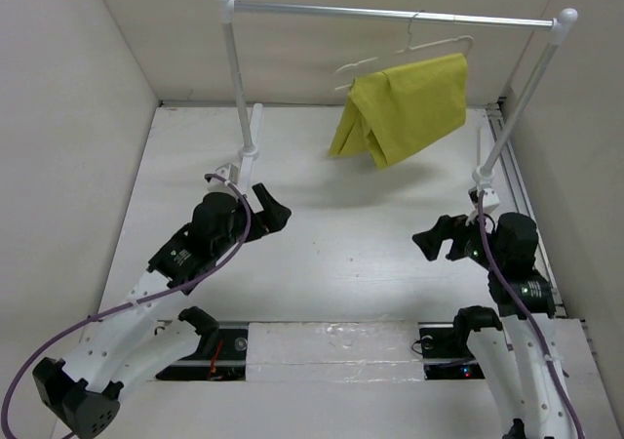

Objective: Place the trousers on the hanger
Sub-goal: Reset both arms

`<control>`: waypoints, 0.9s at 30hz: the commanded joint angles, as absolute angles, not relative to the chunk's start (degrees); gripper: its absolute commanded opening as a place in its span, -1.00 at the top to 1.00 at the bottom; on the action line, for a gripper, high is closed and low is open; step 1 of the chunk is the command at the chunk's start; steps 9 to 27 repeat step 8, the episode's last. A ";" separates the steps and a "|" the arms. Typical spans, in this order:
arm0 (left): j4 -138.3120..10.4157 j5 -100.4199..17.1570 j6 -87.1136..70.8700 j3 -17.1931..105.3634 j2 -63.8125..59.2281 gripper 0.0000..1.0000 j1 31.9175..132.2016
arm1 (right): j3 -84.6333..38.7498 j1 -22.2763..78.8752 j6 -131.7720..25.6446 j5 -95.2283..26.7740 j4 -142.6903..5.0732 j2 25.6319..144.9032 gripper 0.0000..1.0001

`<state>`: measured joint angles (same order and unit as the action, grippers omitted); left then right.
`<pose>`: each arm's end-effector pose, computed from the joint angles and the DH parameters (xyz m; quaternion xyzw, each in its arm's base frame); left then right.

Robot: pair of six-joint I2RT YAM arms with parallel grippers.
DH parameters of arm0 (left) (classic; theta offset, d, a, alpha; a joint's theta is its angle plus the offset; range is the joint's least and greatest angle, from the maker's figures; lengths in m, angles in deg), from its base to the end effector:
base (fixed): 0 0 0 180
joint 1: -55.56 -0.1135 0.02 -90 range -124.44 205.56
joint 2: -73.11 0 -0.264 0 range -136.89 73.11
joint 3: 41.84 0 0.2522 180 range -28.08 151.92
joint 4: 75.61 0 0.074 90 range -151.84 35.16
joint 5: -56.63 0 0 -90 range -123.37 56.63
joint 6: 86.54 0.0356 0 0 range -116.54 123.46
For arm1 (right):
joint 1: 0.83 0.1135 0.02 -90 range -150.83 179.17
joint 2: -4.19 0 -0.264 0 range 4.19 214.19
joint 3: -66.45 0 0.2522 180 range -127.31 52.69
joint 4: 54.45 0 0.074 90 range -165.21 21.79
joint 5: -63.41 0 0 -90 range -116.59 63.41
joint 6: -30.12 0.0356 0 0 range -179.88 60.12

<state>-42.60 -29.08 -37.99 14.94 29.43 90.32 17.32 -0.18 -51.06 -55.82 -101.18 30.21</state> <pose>0.1475 -0.0991 0.3157 -0.0692 0.8155 -0.3300 0.4704 0.1108 0.0186 0.2862 -0.0801 0.8176 0.2542 0.5105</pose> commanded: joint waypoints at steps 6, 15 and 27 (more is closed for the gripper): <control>-45.58 -30.82 -38.82 14.19 31.19 -0.98 89.93 | 9.46 -0.56 -58.91 -54.54 -105.12 36.08 -1.00; -45.76 -30.91 -38.91 14.54 31.10 -0.98 89.93 | 7.70 -0.56 -59.09 -54.10 -105.65 36.53 -1.00; -45.76 -30.91 -38.91 14.54 31.10 -0.98 89.93 | 7.70 -0.56 -59.09 -54.10 -105.65 36.53 -1.00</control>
